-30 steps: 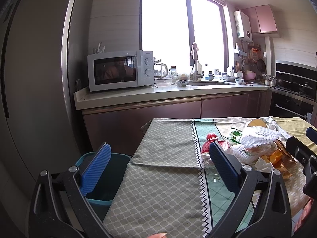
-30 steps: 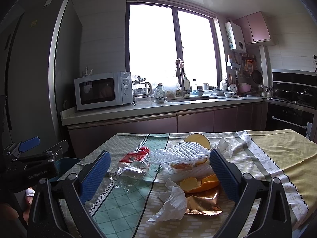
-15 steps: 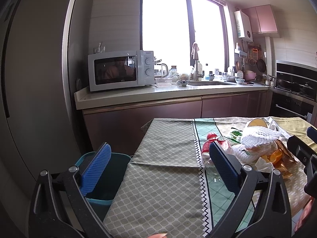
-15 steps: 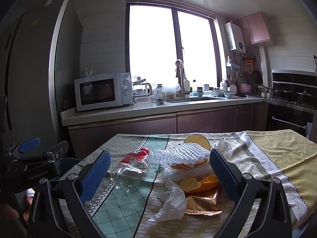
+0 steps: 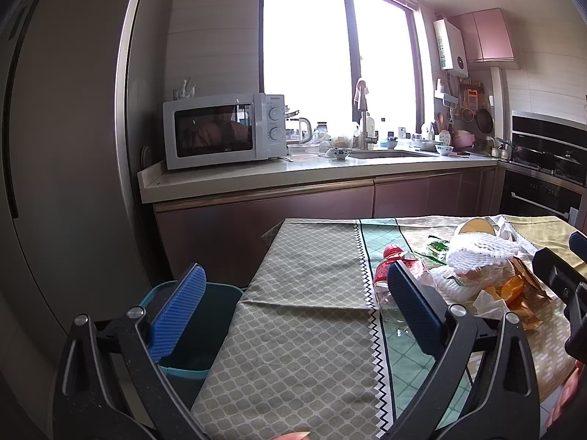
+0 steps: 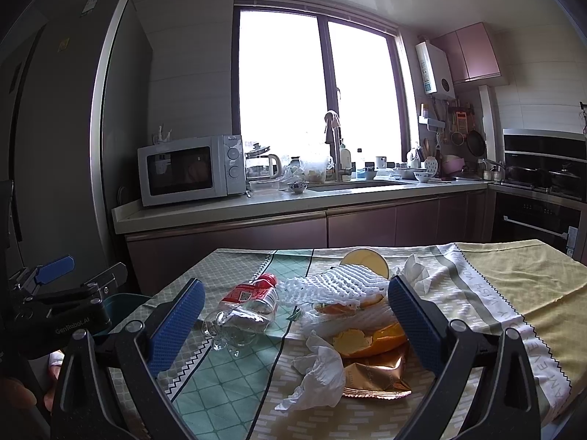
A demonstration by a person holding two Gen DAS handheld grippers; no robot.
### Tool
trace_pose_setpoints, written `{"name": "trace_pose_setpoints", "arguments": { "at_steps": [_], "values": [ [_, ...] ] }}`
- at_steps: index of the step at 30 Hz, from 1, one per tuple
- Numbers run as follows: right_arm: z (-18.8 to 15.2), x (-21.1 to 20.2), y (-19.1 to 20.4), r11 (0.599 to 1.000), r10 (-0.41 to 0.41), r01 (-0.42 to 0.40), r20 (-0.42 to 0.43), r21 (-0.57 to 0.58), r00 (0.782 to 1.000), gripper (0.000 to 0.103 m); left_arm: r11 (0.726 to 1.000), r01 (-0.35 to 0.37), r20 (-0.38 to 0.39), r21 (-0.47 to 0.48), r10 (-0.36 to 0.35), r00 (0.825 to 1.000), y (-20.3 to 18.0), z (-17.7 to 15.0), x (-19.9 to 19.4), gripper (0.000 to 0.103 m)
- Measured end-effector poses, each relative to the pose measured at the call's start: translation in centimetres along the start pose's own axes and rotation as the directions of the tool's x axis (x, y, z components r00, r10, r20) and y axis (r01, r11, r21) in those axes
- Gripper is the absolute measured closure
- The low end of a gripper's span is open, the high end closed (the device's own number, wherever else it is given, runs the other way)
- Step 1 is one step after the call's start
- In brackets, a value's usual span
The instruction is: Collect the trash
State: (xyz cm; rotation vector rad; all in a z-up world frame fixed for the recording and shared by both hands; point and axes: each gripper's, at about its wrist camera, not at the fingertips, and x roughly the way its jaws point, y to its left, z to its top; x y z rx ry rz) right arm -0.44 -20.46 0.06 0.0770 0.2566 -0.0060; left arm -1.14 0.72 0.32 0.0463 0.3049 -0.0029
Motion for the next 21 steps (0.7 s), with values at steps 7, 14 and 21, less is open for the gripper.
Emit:
{"name": "trace_pose_setpoints", "arguments": {
  "at_steps": [7,14,21],
  "values": [
    [-0.04,-0.06,0.00,1.000,0.001,-0.001,0.000,0.001,1.000,0.006,1.000,-0.001,-0.001,0.002,0.001,1.000,-0.01,-0.04,-0.03,0.005],
    [-0.04,0.09,-0.17,1.000,0.000,0.000,-0.002,0.002,1.000,0.006,1.000,0.003,-0.009,0.006,-0.002,1.000,-0.51,-0.15,0.38,0.005],
    [-0.15,0.39,-0.38,1.000,0.001,-0.001,-0.006,0.006,1.000,0.006,1.000,0.003,-0.013,0.010,-0.003,1.000,-0.88,-0.37,0.68,0.005]
  ]
}}
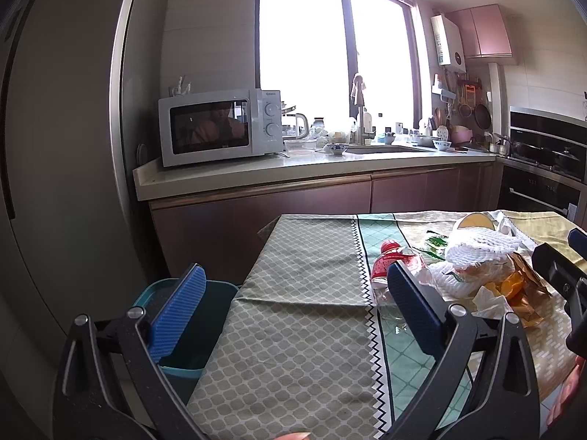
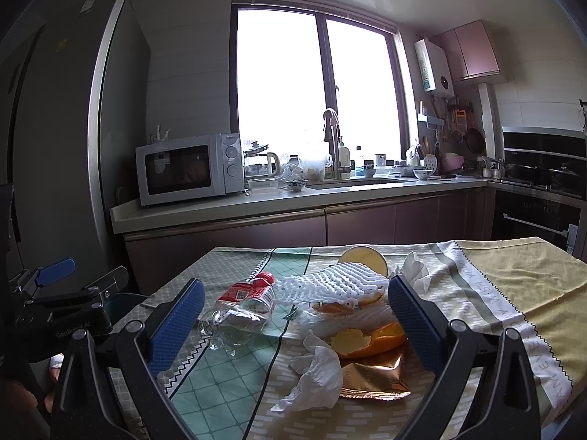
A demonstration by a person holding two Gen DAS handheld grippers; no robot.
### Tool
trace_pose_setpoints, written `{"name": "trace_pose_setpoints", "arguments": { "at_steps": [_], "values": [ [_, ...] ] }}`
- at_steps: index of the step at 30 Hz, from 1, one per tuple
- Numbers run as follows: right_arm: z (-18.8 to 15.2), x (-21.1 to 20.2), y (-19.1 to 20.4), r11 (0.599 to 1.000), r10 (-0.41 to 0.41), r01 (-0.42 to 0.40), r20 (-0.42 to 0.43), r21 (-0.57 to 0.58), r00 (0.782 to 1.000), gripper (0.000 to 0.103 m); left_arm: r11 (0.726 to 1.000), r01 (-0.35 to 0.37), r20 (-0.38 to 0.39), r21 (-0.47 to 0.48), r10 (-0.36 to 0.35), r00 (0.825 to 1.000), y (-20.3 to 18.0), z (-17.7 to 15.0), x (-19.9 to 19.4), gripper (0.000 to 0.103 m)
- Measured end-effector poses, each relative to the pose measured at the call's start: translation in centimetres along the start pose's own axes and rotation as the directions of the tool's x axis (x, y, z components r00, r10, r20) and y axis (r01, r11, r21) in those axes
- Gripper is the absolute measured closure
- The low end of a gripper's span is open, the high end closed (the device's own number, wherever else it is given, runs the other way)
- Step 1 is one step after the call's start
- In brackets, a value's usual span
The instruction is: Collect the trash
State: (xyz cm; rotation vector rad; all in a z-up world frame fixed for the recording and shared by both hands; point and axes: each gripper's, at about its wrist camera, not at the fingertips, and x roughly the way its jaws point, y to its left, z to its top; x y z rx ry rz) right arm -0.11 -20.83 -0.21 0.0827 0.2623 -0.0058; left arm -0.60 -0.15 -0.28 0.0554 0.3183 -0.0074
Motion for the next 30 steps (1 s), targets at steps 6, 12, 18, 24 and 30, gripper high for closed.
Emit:
{"name": "trace_pose_setpoints", "arguments": {
  "at_steps": [6,12,18,24,30],
  "values": [
    [-0.2,0.3,-0.1,1.000,0.001,-0.001,-0.002,0.000,1.000,0.006,1.000,0.003,-0.003,0.001,-0.003,1.000,-0.1,-0.1,0.2,0.005],
    [-0.3,0.4,-0.4,1.000,0.000,0.000,-0.008,0.003,1.000,0.006,1.000,0.012,-0.010,0.009,-0.012,1.000,-0.4,-0.2,0.7,0.005],
    [-0.4,0.8,-1.0,1.000,0.004,-0.004,-0.027,0.007,1.000,0.006,0.999,0.051,-0.046,0.015,-0.050,0.998,-0.9,-0.4,1.7,0.005],
    [-0.8,1.7,-2.8,0.999,-0.021,0.023,-0.085,0.026,0.996,0.006,0.994,0.107,-0.116,0.005,-0.106,0.988,-1.1,-0.6,3.8,0.005],
    [-1.1,3.0,-4.4,0.999,-0.028,0.034,-0.146,0.037,0.989,0.006,0.986,0.168,-0.181,0.011,-0.164,0.970,-1.8,-0.6,5.9,0.005]
  ]
}}
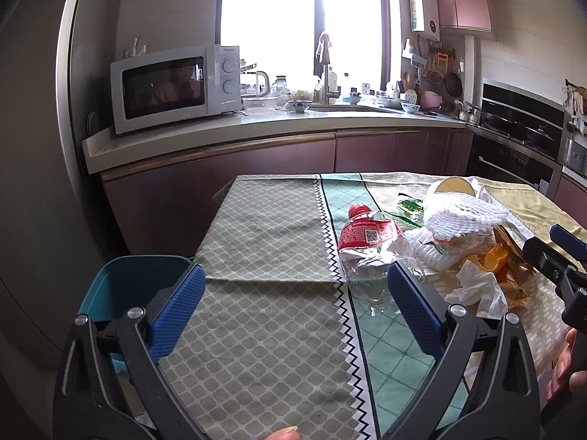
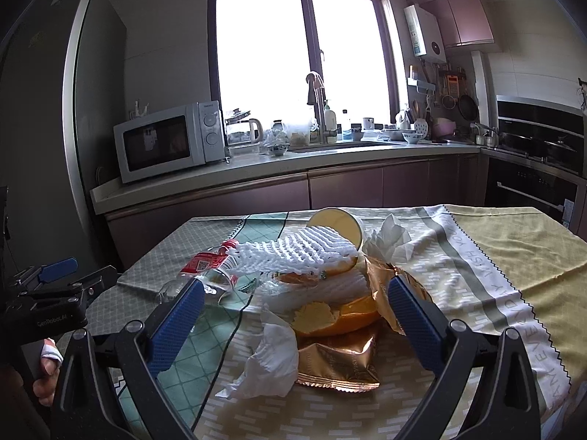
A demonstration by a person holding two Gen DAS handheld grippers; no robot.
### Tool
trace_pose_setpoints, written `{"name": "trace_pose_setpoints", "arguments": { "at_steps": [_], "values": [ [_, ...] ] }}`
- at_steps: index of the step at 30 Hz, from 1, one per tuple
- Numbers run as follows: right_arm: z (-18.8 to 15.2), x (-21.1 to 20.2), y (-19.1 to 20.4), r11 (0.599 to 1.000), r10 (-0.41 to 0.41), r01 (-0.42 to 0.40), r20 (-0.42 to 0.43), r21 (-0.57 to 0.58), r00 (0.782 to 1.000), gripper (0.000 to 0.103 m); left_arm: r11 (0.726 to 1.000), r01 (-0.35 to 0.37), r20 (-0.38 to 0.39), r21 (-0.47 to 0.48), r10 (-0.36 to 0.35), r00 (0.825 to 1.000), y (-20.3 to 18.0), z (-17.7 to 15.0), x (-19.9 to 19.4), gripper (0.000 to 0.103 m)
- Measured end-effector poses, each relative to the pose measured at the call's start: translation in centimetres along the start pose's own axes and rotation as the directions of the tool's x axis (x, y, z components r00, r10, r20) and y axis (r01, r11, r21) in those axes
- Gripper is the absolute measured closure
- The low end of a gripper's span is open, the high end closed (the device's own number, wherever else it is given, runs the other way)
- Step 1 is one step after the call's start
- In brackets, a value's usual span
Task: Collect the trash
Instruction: 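Reach the right gripper to the white foam net and close on it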
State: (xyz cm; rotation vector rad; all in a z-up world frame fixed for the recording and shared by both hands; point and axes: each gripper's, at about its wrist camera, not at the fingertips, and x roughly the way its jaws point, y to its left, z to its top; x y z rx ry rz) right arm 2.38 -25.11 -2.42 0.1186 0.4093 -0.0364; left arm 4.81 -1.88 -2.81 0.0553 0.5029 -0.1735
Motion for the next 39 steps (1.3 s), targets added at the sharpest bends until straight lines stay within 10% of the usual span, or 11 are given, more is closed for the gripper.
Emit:
{"name": "trace_pose_setpoints", "arguments": {
  "at_steps": [16,28,33,39],
  "values": [
    [3.8,3.3,-3.7,0.999,-0.013,0.010,-0.062,-0.040,0.998,0.008,0.990,0.142,-0.115,0.008,-0.140,0.983,-1.8,2.2,5.2,0.016],
    [3.9,7.0,-3.7,0.986,0.161,-0.152,-0.176,0.062,0.971,0.021,0.960,0.263,-0.073,0.091,-0.257,0.964,-5.3,1.6,3.3,0.016],
    [3.6,9.2,-4.7,0.958,0.265,-0.228,-0.232,0.172,0.936,0.062,0.953,0.278,-0.071,0.121,-0.271,0.960,-6.7,1.5,2.9,0.016],
    [3.1,8.6,-5.6,0.917,0.367,-0.312,-0.216,0.249,0.905,0.083,0.946,0.290,-0.065,0.148,-0.283,0.957,-7.4,1.9,3.2,0.016]
  ]
}}
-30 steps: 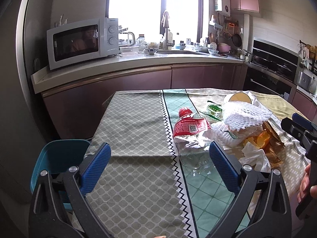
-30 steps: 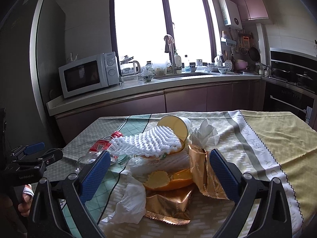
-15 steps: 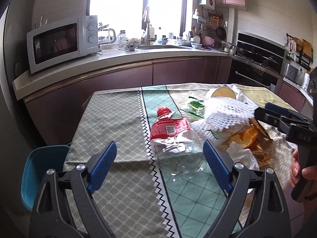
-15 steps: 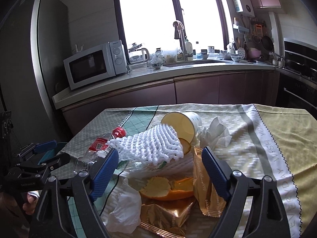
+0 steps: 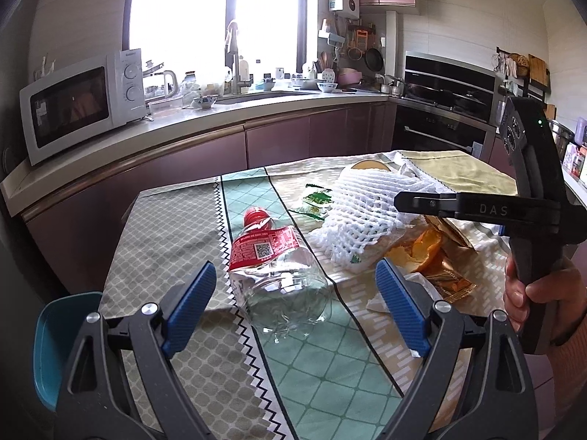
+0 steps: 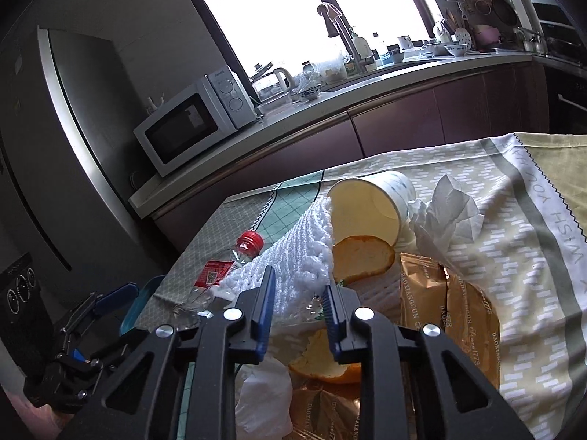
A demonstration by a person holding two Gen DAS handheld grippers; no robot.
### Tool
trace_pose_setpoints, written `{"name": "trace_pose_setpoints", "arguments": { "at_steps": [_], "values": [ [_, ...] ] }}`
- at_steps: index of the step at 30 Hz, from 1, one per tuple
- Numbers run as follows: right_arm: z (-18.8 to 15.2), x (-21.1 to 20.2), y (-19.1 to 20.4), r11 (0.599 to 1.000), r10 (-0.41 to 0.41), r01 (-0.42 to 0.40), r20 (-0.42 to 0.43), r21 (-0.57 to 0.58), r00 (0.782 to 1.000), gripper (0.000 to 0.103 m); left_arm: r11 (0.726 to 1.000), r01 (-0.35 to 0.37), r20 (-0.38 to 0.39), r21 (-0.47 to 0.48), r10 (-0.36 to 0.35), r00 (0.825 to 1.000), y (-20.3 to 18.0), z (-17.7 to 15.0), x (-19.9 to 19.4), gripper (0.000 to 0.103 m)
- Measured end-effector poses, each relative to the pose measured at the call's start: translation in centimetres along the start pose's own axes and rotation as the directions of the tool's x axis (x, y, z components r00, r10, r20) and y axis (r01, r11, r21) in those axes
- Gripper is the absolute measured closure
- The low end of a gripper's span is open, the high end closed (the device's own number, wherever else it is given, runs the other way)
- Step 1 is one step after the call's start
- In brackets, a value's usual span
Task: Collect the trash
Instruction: 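Reach the right gripper to the white foam net and close on it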
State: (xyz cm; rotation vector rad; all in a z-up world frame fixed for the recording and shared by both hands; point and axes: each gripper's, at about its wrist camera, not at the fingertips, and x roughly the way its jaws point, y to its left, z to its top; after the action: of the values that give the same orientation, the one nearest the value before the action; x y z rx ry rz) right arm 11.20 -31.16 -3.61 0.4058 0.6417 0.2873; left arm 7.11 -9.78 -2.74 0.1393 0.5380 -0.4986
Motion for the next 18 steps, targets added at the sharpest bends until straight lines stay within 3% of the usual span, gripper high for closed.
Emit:
{"name": "trace_pose_setpoints", "arguments": {
  "at_steps": [3,9,14,18],
  "values": [
    [-0.3,-0.9,0.0,0.998,0.063,-0.063,0.012,0.011,0.998,0.091,1.000,0.006,-0.008,0.024,-0.006,1.000,-0.4,0.1,0.5,0.016],
    [-1.5,-2.3,0.3,0.984,0.171,-0.172,0.016,0.038,0.985,0.091,0.997,0.055,-0.001,0.051,-0.055,0.998,-1.3,0.0,0.4,0.016],
    [-2.4,-2.9,0.6,0.944,0.309,-0.311,0.038,0.112,0.950,0.091,0.990,0.070,0.022,0.120,-0.073,0.997,-3.0,-0.2,0.2,0.016],
    [-2.5,-2.9,2.0,0.935,0.344,-0.345,0.030,0.088,0.939,0.091,0.985,0.053,0.020,0.161,-0.057,0.998,-4.3,0.1,1.2,0.018]
  ]
}}
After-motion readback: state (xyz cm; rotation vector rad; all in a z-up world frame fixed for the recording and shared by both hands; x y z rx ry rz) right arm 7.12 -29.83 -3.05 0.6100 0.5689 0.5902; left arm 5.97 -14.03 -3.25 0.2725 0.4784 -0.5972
